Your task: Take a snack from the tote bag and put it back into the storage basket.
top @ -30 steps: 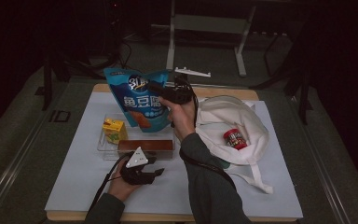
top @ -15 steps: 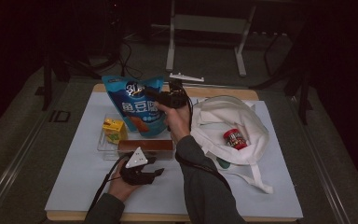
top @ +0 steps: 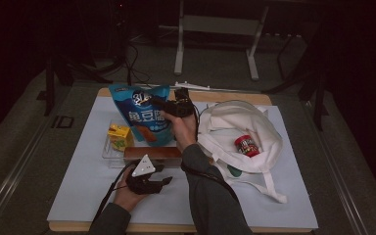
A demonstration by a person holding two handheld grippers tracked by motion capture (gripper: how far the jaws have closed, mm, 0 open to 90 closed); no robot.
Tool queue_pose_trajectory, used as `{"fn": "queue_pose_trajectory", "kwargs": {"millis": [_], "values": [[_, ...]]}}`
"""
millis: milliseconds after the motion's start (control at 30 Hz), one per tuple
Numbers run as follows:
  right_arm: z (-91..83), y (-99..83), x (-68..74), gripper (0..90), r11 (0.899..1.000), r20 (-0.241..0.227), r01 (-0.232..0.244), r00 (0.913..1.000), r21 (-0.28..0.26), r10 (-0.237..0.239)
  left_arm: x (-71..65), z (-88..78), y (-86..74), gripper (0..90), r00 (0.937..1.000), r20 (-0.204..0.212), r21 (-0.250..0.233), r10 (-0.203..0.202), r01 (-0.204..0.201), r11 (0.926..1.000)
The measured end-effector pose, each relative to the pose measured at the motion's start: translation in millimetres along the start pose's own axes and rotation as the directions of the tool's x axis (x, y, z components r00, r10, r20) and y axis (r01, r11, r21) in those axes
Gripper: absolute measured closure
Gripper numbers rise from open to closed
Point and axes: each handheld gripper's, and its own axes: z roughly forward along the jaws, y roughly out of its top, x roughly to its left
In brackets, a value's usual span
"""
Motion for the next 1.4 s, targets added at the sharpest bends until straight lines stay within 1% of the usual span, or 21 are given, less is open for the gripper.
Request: {"fn": "queue_pose_trajectory", "kwargs": {"millis": [100, 167, 267, 400, 500, 567, 667, 700, 767, 800, 867, 933, 1033, 1067, 1100, 1133, 1167, 1267, 1300, 1333, 1400], "values": [[-0.1, -2.5, -2.1, 89.8, 1.0, -0.009, 0.002, 1.0, -0.008, -0.003, -0.1, 0.1, -0.1, 44.0, 1.0, 0.002, 0.0, -0.002, 0.002, 1.0], [-1.5, -2.6, -4.5, 89.3, 1.0, -0.001, 0.0, 1.0, 0.003, 0.0, -0.3, 0.0, -0.1, 43.9, 1.0, 0.0, 0.0, 0.0, 0.0, 1.0], [-6.2, 1.0, -9.3, 88.4, 0.998, 0.03, 0.031, 0.999, 0.061, -0.033, -0.2, 0.2, 0.0, 44.0, 1.0, 0.0, 0.002, -0.001, 0.001, 1.0], [-14.3, 2.4, -13.9, 86.6, 0.99, 0.043, 0.08, 0.9954, 0.114, -0.085, -0.3, 0.4, 0.1, 44.0, 1.0, -0.001, 0.004, 0.0, 0.0, 1.0], [-19.1, 1.4, -17.1, 83.6, 0.985, 0.045, 0.106, 0.9926, 0.134, -0.113, -0.3, 0.5, 0.1, 43.9, 1.0, -0.001, 0.005, 0.0, 0.0, 1.0], [-22.3, 0.7, -18.1, 81.6, 0.98, 0.052, 0.129, 0.989, 0.148, -0.138, -0.3, 0.5, 0.2, 43.9, 1.0, -0.001, 0.005, 0.0, 0.0, 1.0], [-25.4, 0.5, -19.9, 79.0, 0.977, 0.058, 0.143, 0.9864, 0.159, -0.154, -0.3, 0.5, 0.2, 43.9, 1.0, -0.001, 0.006, 0.0, 0.0, 1.0], [-28.7, 0.4, -21.5, 75.5, 0.973, 0.067, 0.153, 0.9838, 0.172, -0.166, -0.4, 0.5, 0.2, 43.9, 1.0, -0.001, 0.005, 0.001, -0.001, 1.0], [-31.7, 0.3, -21.9, 74.2, 0.969, 0.08, 0.158, 0.9812, 0.188, -0.176, -0.4, 0.6, 0.2, 43.9, 1.0, -0.001, 0.006, 0.001, -0.001, 1.0], [-32.9, 0.2, -21.4, 73.1, 0.965, 0.083, 0.17, 0.9784, 0.199, -0.19, -0.4, 0.6, 0.2, 44.0, 1.0, -0.001, 0.006, 0.001, -0.001, 1.0], [-34.8, -0.7, -19.4, 71.2, 0.953, 0.088, 0.205, 0.9695, 0.225, -0.229, -0.6, 0.8, 0.2, 43.9, 1.0, -0.002, 0.006, 0.001, -0.001, 1.0], [-36.5, -2.4, -17.2, 70.1, 0.94, 0.1, 0.226, 0.9609, 0.255, -0.258, -0.6, 0.9, 0.3, 43.9, 1.0, -0.004, 0.007, 0.001, -0.001, 1.0], [-39.3, -6.7, -15.8, 72.0, 0.92, 0.1, 0.254, 0.9503, 0.299, -0.295, -0.6, 1.1, 0.4, 44.1, 1.0, -0.005, 0.01, 0.003, -0.003, 0.9999], [-41.2, -10.6, -16.1, 72.1, 0.907, 0.103, 0.267, 0.9435, 0.324, -0.315, -0.7, 1.1, 0.4, 44.1, 1.0, -0.004, 0.009, 0.003, -0.003, 1.0], [-41.2, -10.6, -16.1, 72.0, 0.907, 0.103, 0.267, 0.9435, 0.324, -0.315, -0.7, 1.1, 0.4, 44.1, 1.0, -0.004, 0.01, 0.003, -0.003, 0.9999], [-42.4, -12.6, -16.6, 72.2, 0.902, 0.106, 0.272, 0.9406, 0.334, -0.323, -0.7, 1.2, 0.4, 44.1, 1.0, -0.005, 0.01, 0.003, -0.003, 0.9999], [-43.5, -14.1, -17.7, 73.4, 0.901, 0.107, 0.276, 0.939, 0.335, -0.327, -0.8, 1.2, 0.4, 44.1, 1.0, -0.005, 0.011, 0.003, -0.003, 0.9999], [-45.3, -15.4, -20.7, 79.9, 0.906, 0.105, 0.266, 0.9434, 0.329, -0.315, -1.1, 1.3, 0.4, 44.1, 1.0, -0.006, 0.012, 0.006, -0.006, 0.9999], [-45.1, -16.2, -20.5, 82.3, 0.903, 0.102, 0.281, 0.9388, 0.326, -0.329, -1.3, 1.3, 0.4, 44.1, 1.0, -0.006, 0.013, 0.007, -0.007, 0.9999], [-44.5, -17.1, -19.9, 83.7, 0.902, 0.102, 0.291, 0.9356, 0.32, -0.338, -1.3, 1.4, 0.5, 44.1, 1.0, -0.006, 0.013, 0.007, -0.007, 0.9999], [-42.7, -18.0, -18.8, 85.8, 0.904, 0.109, 0.295, 0.9331, 0.311, -0.343, -1.1, 1.5, 0.5, 44.1, 1.0, -0.005, 0.014, 0.005, -0.005, 0.9999]]}}
